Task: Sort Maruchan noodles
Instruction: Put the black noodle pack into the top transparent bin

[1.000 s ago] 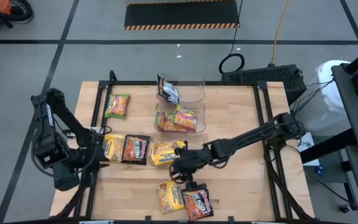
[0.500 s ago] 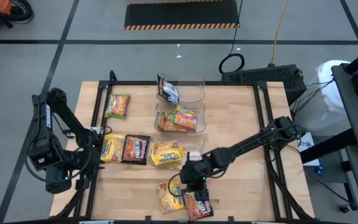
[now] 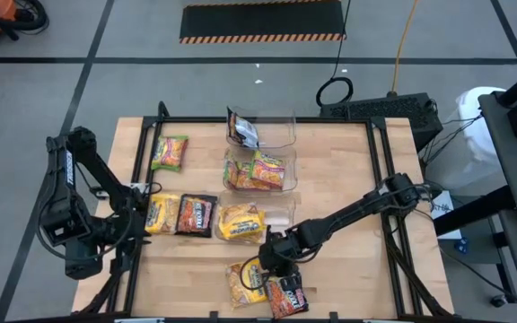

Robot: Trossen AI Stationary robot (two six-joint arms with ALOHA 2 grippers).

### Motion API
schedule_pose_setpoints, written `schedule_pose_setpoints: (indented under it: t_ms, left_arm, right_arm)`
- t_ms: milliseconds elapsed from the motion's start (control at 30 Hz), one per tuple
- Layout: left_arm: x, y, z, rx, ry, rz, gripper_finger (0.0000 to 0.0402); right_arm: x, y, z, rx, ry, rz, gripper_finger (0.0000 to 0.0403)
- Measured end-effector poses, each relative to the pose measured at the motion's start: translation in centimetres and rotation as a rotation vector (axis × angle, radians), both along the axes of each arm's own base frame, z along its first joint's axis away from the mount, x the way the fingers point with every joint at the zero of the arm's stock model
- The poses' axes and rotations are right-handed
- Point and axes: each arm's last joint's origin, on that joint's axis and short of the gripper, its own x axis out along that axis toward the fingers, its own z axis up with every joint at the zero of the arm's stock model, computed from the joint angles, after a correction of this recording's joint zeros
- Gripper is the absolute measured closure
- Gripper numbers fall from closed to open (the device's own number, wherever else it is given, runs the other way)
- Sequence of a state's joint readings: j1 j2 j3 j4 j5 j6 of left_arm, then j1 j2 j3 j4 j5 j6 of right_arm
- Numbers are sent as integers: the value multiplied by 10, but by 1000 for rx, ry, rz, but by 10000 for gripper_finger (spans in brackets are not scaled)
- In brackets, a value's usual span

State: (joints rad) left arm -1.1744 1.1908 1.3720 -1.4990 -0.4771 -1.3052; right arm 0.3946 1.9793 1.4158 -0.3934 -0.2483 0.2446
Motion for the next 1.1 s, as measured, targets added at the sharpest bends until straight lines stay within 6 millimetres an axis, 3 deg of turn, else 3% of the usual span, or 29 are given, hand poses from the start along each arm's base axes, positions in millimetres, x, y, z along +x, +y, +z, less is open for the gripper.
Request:
schedule_pose_setpoints:
  t_ms: [200,433,667,1100]
  left_arm:
    - [0,0,0,-5,0,8,316]
    - [0,0,0,-5,0,8,316]
    - [0,0,0,0,0,1,316]
    - [0,0,0,10,0,-17,316]
  right_arm:
    - [2,-3,-1,-110,-45,-67,321]
    - [5,1,6,-66,-105,-101,321]
    - [5,19,12,92,-110,-120,321]
    - [-13,47,10,134,-13,-121,321]
